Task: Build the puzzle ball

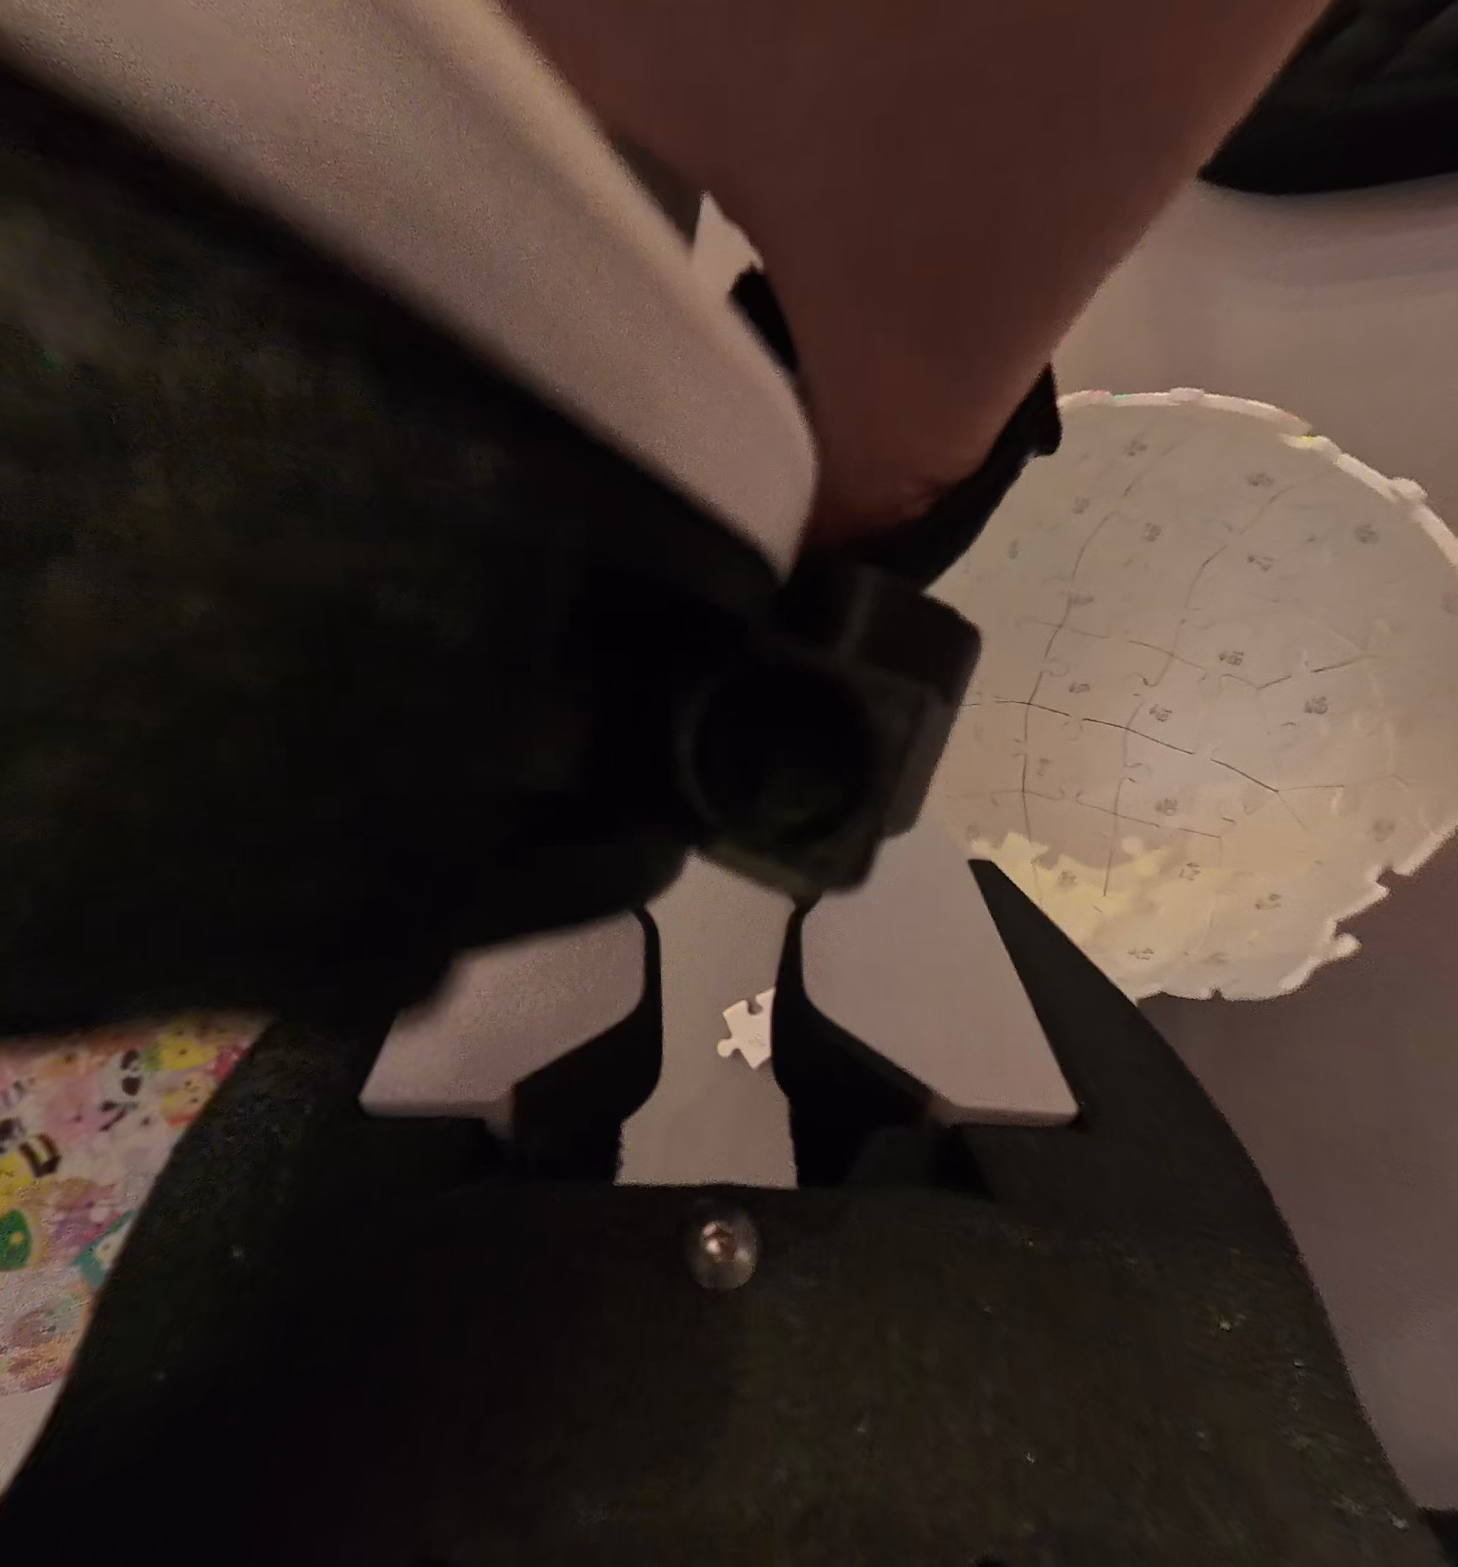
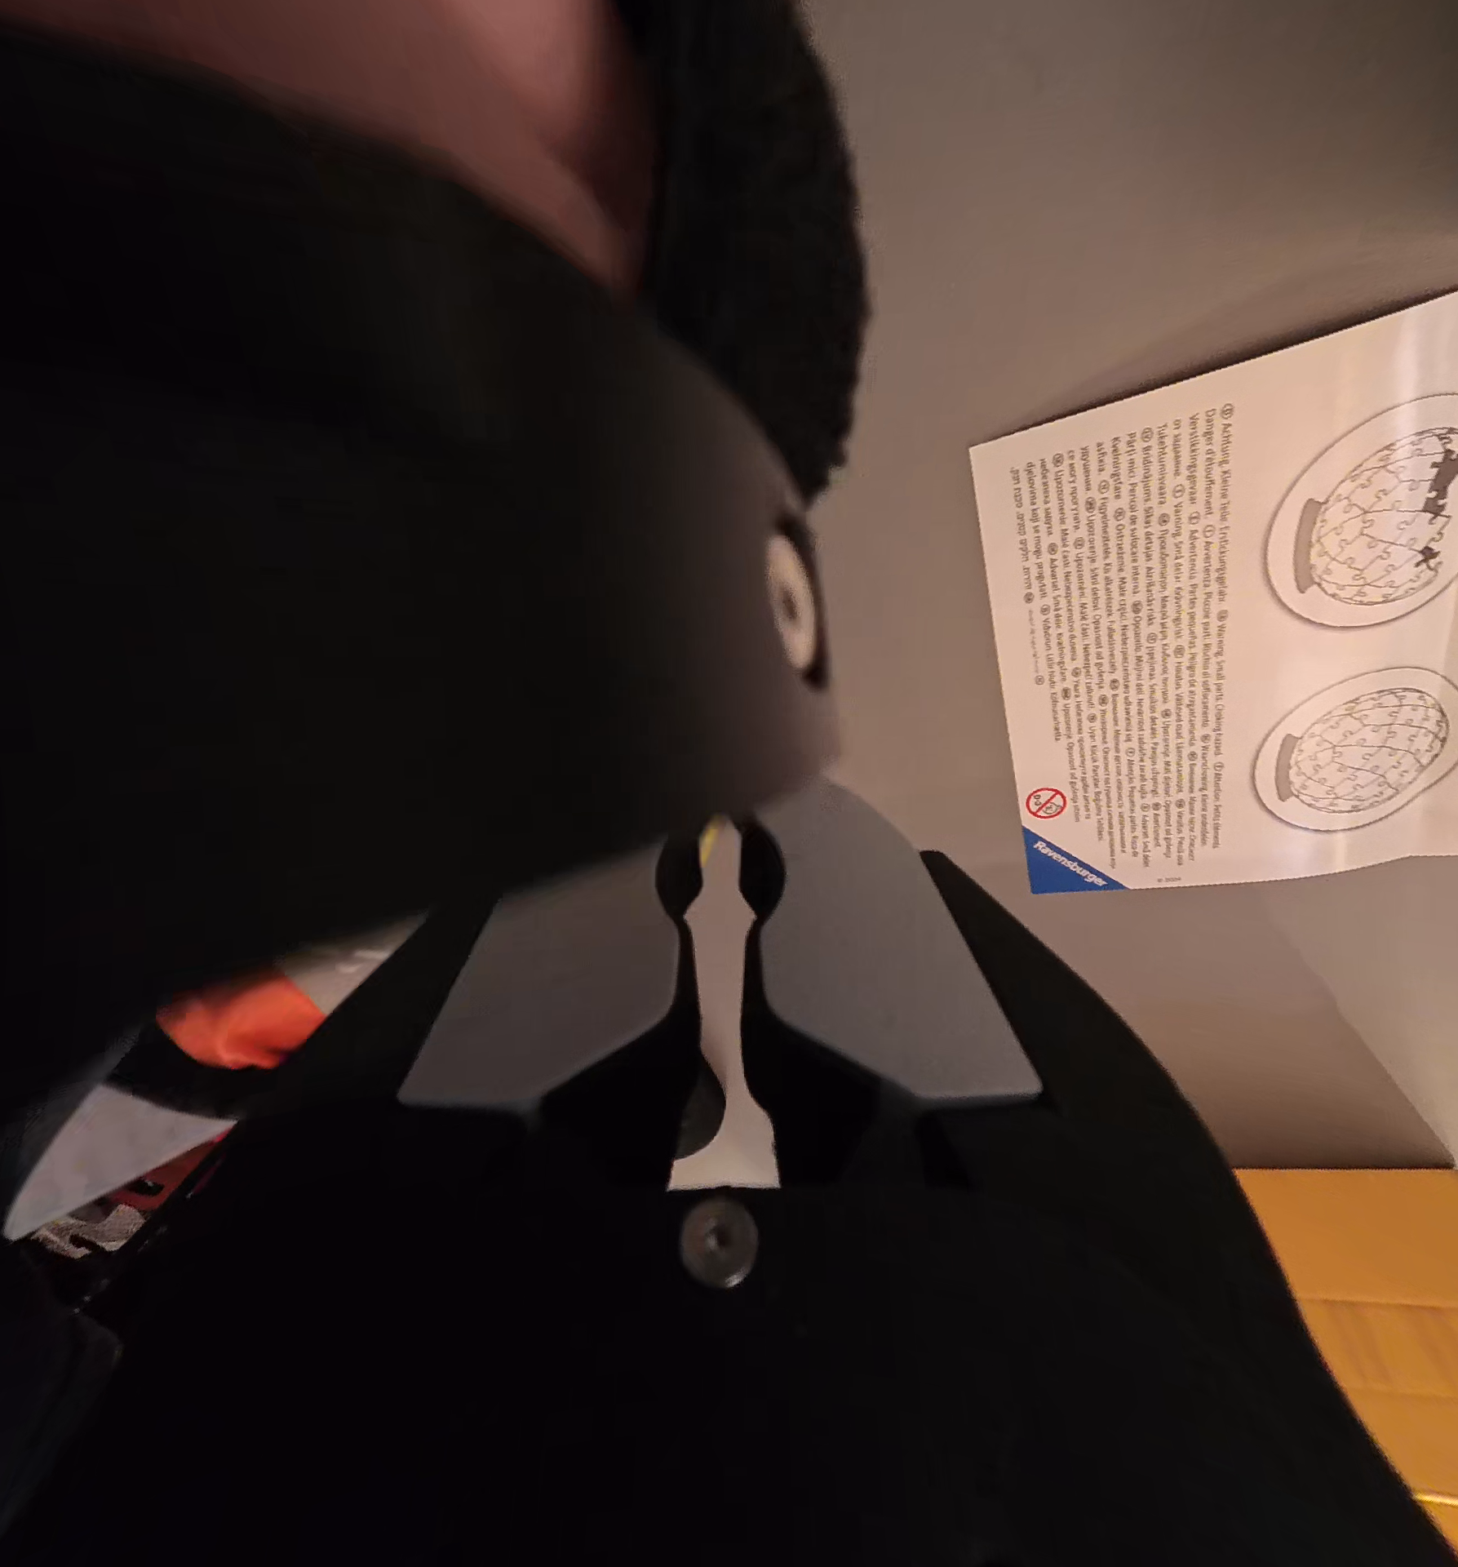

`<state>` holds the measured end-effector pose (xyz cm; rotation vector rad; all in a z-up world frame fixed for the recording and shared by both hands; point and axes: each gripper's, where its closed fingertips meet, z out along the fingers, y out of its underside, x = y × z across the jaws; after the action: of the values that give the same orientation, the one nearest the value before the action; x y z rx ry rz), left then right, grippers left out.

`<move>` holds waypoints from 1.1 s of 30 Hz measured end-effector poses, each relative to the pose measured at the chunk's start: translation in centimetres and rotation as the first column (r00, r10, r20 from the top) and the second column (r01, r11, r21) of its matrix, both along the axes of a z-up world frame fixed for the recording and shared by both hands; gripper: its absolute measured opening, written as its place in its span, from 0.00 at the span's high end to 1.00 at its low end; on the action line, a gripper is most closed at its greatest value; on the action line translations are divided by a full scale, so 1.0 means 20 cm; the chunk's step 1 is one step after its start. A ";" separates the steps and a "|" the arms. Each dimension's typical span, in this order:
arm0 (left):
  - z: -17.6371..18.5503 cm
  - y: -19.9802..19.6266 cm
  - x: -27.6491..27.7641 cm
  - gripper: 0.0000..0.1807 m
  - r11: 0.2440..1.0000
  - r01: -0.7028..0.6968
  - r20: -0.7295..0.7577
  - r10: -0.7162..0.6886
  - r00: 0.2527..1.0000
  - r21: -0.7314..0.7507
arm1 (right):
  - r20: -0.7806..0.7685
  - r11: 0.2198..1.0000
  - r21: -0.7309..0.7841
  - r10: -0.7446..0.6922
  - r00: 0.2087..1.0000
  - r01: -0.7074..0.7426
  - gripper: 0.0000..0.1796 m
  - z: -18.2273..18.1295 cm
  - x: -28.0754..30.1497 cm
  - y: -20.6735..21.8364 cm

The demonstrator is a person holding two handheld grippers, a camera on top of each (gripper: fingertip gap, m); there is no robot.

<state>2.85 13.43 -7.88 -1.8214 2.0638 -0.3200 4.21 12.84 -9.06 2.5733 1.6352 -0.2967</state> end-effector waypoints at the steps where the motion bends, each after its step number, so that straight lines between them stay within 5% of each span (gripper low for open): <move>1: 0.00 0.00 -0.01 0.86 1.000 -0.004 -0.001 0.004 1.000 -0.007 | -0.003 1.000 -0.001 0.000 1.000 0.000 0.98 0.00 0.00 0.00; 9: 0.04 0.01 -0.08 0.78 0.998 -0.061 0.062 0.062 0.996 -0.018 | -0.010 1.000 -0.011 0.003 1.000 -0.003 0.97 0.00 -0.01 -0.01; 14: 0.19 -0.02 -0.05 0.72 0.988 -0.094 0.249 0.123 0.961 -0.125 | -0.006 1.000 0.011 0.017 1.000 -0.017 0.97 0.00 -0.01 -0.01; 26: 0.45 -0.08 -0.17 0.77 0.972 -0.093 0.535 0.197 0.822 -0.214 | 0.024 0.991 0.123 0.050 0.998 -0.053 0.98 0.00 -0.01 0.01; 33: 0.45 -0.10 -0.26 0.78 0.968 -0.114 0.558 0.224 0.799 -0.224 | 0.042 0.991 0.118 0.065 0.997 -0.069 0.98 0.01 -0.01 0.00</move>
<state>-2.33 11.38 1.19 -1.7042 1.4702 -0.9150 4.11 12.94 -8.91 2.5830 1.7730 -0.1484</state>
